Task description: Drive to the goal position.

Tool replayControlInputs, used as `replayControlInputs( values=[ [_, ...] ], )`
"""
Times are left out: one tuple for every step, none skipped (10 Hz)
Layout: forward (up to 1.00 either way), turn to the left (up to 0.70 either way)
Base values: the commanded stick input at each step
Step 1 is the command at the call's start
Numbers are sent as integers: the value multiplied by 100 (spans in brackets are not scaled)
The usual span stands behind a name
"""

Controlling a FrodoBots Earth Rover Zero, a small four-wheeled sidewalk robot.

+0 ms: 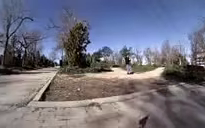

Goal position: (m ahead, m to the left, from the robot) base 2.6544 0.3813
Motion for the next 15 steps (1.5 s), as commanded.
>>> replayControlInputs(
  values=[
    [-95, 0],
    [-95, 0],
    [-95, 0],
    [-88, 7],
    [-79, 17],
    [-69, 27],
    [-60, 37],
    [-50, 47],
    [-40, 58],
    [-31, 68],
    [-21, 78],
    [-12, 88],
    [-2, 98],
    [0, 100],
    [0, 100]
  ],
)
